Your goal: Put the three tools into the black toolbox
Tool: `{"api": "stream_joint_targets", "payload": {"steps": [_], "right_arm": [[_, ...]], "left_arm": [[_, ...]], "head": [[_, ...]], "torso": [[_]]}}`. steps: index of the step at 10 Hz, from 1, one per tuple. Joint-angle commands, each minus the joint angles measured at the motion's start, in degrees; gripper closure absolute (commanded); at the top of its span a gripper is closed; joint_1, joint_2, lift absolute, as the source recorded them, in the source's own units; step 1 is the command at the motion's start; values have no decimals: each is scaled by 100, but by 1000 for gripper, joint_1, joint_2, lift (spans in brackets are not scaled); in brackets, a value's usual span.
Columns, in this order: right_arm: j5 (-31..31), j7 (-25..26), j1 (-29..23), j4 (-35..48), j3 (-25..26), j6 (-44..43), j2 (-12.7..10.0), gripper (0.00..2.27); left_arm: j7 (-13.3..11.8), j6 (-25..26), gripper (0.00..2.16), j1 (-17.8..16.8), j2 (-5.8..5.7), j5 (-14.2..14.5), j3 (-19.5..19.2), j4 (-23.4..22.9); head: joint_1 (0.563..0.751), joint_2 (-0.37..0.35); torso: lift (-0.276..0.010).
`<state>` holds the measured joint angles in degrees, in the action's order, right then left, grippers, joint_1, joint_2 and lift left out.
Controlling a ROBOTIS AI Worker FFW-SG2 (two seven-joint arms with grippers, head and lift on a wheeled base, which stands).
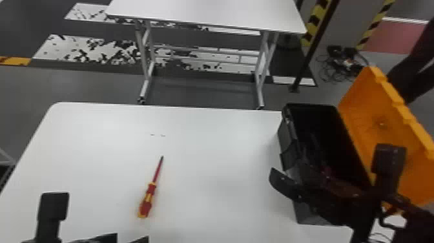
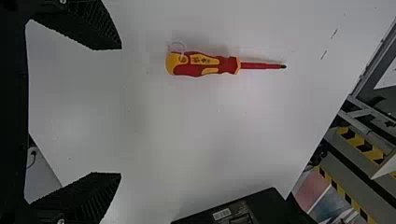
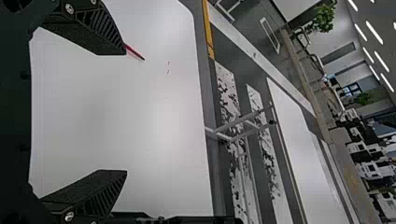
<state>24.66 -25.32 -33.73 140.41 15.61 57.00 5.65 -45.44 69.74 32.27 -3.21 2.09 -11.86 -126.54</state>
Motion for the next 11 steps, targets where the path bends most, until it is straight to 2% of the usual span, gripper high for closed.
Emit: {"api": "stream_joint_targets", "payload": {"steps": [1, 3, 4, 5, 7, 8, 9, 10, 11], "right_arm": [[-84, -8, -116, -40, -260, -78, -99, 100], [-778, 98, -116, -453, -1051, -659, -135, 100], [-1060, 106, -160, -716, -1280, -940, -135, 100], [-1297, 150, -300, -980, -1429, -1537, -135, 100], [-1561, 221, -459, -1208, -1605, -2030, -135, 100], [-1666, 256, -476, -1288, -1684, -2082, -135, 100], [-1736, 291, -485, -1323, -1790, -2135, -135, 100], [-1763, 326, -503, -1305, -1860, -2153, -135, 100], [-1816, 352, -520, -1279, -1913, -2153, -135, 100]], "left_arm": [[62, 0, 33, 8, -4, -33, -10, -38], [132, -17, 36, -142, 13, -33, -150, 121], [158, -105, 36, -274, 40, -33, -115, 261], [299, -263, 36, -397, 31, -33, -1, 393], [466, -351, 36, -757, 22, -86, 157, 701], [519, -580, 36, -959, 13, -174, 245, 876], [598, -597, 36, -1179, 5, -315, 377, 1008], [686, -545, 36, -1363, -4, -499, 544, 1096], [721, -263, 36, -1522, 13, -534, 623, 1158]], "head": [[695, -20], [695, 43], [695, 91], [695, 127], [695, 130], [695, 127], [695, 123], [695, 125], [695, 127]], "torso": [[-51], [-51], [-51], [-51], [-51], [-51], [-51], [-51], [-51]]}}
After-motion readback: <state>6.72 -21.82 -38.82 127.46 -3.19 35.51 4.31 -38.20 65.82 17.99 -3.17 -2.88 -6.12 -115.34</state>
